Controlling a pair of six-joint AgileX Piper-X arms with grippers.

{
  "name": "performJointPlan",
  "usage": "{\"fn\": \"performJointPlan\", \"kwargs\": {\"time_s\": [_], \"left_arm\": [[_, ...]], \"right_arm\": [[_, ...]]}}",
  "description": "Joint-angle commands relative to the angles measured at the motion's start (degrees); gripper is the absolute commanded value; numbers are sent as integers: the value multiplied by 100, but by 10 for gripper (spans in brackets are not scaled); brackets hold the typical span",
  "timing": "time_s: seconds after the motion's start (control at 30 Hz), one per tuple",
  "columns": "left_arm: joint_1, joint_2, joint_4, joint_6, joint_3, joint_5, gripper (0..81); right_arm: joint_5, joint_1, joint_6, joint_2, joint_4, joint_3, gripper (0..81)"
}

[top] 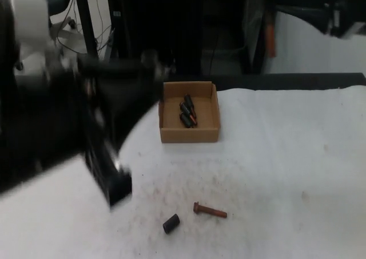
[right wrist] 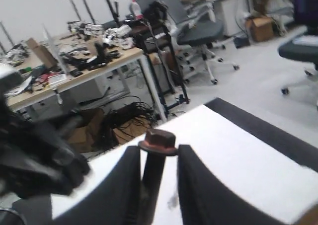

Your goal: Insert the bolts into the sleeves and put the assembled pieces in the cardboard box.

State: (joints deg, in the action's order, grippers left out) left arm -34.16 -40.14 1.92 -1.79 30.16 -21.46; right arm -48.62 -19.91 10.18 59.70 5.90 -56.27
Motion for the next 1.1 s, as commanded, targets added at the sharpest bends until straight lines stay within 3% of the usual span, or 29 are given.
{"fn": "performJointPlan", "kwargs": {"time_s": [0.0, 0.17, 0.3, 0.53, 0.77, 1.07], "left_arm": [[-23, -12, -458, -68, -251, -226, 3], [-23, -286, -1651, 402, -406, -596, 3], [-23, -461, -2267, 885, -406, -663, 3], [-23, -632, -2780, 1878, -406, -690, 3], [-23, -660, -2791, 1894, -406, -1206, 3], [-23, -660, -2820, 1894, -406, -950, 3]], "right_arm": [[323, -683, -420, -52, -671, -6, 9], [2063, -1709, -1411, -38, -743, -6, 9], [2978, -2148, -1790, 6, -743, 2, 9], [3124, -2461, -1778, 119, -1054, 2, 9], [3209, -2504, -1778, 155, -1820, 2, 9], [3209, -2628, -1560, 155, -1820, 53, 9]]}}
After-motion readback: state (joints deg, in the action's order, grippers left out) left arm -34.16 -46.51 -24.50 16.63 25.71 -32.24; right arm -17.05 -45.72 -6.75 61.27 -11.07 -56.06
